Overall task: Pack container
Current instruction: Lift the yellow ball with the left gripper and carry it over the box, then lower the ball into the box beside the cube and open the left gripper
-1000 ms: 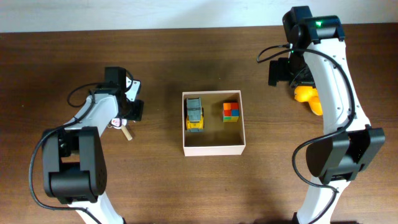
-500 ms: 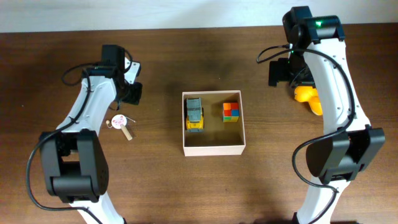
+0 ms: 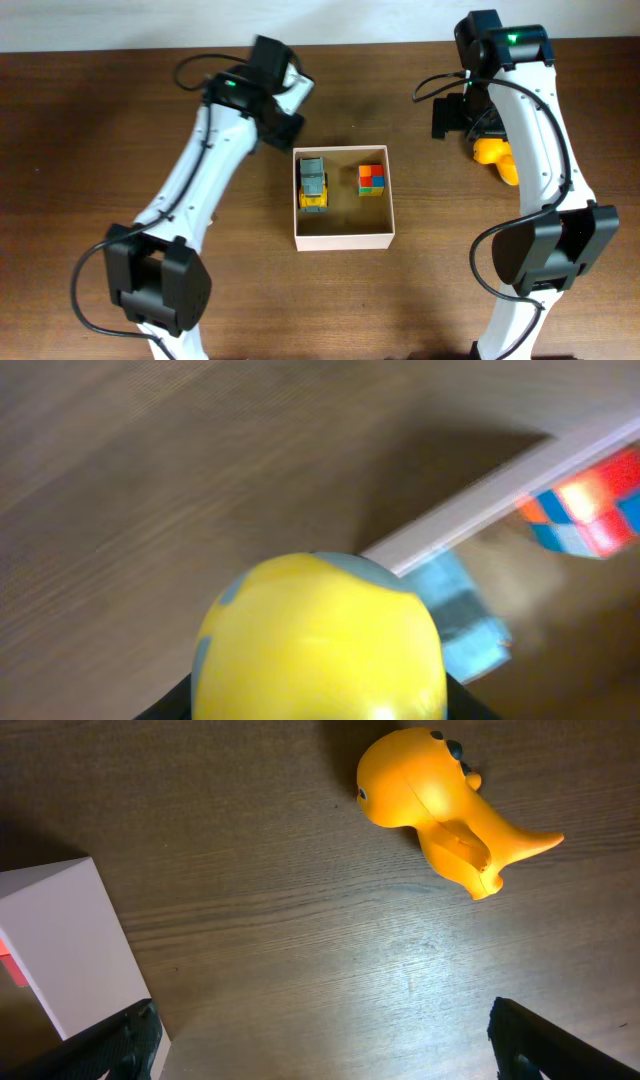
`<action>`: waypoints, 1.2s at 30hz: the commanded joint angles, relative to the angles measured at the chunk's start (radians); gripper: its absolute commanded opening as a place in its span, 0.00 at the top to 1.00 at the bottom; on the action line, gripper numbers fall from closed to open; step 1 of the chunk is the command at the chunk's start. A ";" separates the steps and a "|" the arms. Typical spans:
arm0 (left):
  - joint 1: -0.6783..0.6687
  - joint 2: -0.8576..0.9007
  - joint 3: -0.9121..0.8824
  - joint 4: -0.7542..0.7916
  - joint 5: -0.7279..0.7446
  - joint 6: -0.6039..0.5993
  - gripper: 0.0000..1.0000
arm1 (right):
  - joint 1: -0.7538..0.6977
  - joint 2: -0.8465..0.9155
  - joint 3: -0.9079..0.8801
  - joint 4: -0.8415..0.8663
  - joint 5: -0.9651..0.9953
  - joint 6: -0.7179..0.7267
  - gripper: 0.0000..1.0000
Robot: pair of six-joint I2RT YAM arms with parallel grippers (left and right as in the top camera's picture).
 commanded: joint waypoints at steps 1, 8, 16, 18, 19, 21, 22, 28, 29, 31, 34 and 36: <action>-0.073 0.008 0.016 -0.015 0.004 0.002 0.54 | 0.002 -0.029 0.017 0.001 0.013 0.004 0.01; -0.180 0.048 -0.026 -0.019 0.004 0.002 0.54 | 0.002 -0.029 0.017 0.001 0.013 0.004 0.01; -0.215 0.164 -0.026 -0.003 0.004 0.002 0.54 | 0.002 -0.029 0.017 -0.003 0.013 0.003 0.01; -0.214 0.181 -0.026 0.002 0.004 0.002 0.54 | 0.002 -0.029 0.017 -0.004 0.013 0.003 0.01; -0.214 0.190 -0.026 0.004 0.004 0.002 0.54 | 0.002 -0.029 0.017 -0.004 0.013 0.004 0.01; -0.214 0.193 -0.026 0.008 0.004 0.002 0.54 | 0.002 -0.029 0.017 -0.004 0.013 0.004 0.01; -0.215 0.193 -0.026 0.015 0.004 0.002 0.53 | 0.002 -0.029 0.017 -0.004 0.013 0.004 0.01; -0.215 0.193 -0.026 0.054 0.004 0.002 0.35 | 0.002 -0.029 0.017 -0.005 0.013 0.004 0.01; -0.215 0.193 -0.026 0.056 0.004 0.002 0.30 | 0.002 -0.029 0.017 -0.005 0.013 0.004 0.01; -0.214 0.193 -0.026 0.057 0.004 0.002 0.23 | 0.002 -0.029 0.017 -0.005 0.013 0.004 0.01; -0.214 0.193 -0.026 0.072 0.004 0.002 0.21 | 0.002 -0.029 0.017 -0.005 0.013 0.004 0.01; -0.214 0.193 -0.026 0.082 0.004 0.002 0.21 | 0.002 -0.029 0.017 -0.005 0.013 0.004 0.02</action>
